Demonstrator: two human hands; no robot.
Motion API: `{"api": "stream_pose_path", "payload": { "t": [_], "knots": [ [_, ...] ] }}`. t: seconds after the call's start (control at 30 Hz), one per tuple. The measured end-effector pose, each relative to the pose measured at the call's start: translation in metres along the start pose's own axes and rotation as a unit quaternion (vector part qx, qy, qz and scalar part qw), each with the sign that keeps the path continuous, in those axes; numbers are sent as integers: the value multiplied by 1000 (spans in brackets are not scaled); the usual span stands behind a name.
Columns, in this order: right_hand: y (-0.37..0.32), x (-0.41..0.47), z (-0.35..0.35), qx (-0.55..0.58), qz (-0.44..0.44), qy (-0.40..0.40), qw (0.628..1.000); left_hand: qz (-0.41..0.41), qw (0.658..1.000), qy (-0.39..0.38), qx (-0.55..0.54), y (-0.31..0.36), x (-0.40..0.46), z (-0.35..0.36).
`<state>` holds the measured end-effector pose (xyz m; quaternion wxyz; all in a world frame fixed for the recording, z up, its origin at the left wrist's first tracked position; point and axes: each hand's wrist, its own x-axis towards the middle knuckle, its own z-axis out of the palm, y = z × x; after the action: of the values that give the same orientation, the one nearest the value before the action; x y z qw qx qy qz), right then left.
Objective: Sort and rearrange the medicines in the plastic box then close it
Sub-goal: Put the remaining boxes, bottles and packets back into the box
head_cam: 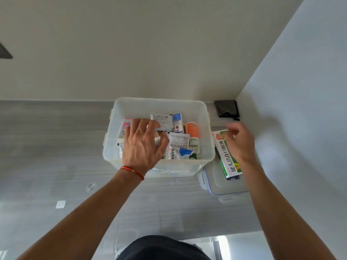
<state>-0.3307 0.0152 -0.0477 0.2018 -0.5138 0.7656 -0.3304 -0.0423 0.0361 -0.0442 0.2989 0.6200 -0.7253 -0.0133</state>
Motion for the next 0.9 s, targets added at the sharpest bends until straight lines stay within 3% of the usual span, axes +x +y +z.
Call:
{"api": "stream_pose_path", "payload": {
  "t": [0.1, 0.2, 0.4, 0.57, 0.67, 0.73, 0.8, 0.9],
  "knots": [
    [62, 11, -1, -94, 125, -99, 983, -3, 1000, -10, 30, 1, 2, 4],
    [100, 4, 19, -212, 168, -193, 943, -6, 999, -5, 35, 1, 2, 7],
    [122, 2, 49, -225, 182, -129, 949, -18, 999, -12, 37, 2, 3, 6],
    [96, 10, 23, -81, 175, -70, 979, -37, 999, -11, 31, 3, 3, 7],
    [59, 12, -10, 54, 90, -47, 993, -48, 999, 1, 9, 2, 4, 6],
    [23, 12, -34, 82, 0, -71, 994, -58, 997, 29, -36, 1, 4, 5],
    [-12, 12, -51, 44, -103, -125, 986, -74, 990, 78, -93, -1, 3, 3],
    [-54, 6, -43, -59, -253, -207, 943, -88, 974, 144, -148, -3, -1, -1]
  ]
}}
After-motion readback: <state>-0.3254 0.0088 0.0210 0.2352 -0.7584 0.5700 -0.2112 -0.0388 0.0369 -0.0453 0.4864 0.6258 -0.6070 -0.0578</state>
